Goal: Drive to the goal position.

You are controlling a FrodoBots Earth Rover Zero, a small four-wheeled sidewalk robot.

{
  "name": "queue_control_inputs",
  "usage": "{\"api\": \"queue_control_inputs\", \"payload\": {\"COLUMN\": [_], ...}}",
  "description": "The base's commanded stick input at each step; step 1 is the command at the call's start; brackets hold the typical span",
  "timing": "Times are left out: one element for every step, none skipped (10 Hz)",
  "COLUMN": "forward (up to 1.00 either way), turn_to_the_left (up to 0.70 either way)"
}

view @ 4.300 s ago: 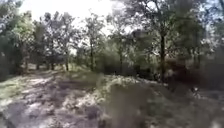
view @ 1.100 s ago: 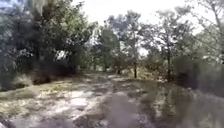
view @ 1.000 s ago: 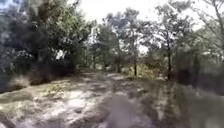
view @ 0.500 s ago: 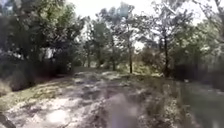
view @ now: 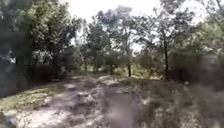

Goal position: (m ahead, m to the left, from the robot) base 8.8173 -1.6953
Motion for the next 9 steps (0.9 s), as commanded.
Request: {"api": "queue_control_inputs", "payload": {"forward": [0.70,0.70,0.70,0.70,0.70,0.70,0.70,0.70,0.70], "turn_to_the_left": [0.34,0.35,0.35,0.35,0.35,0.34,0.28,0.22,0.17]}}
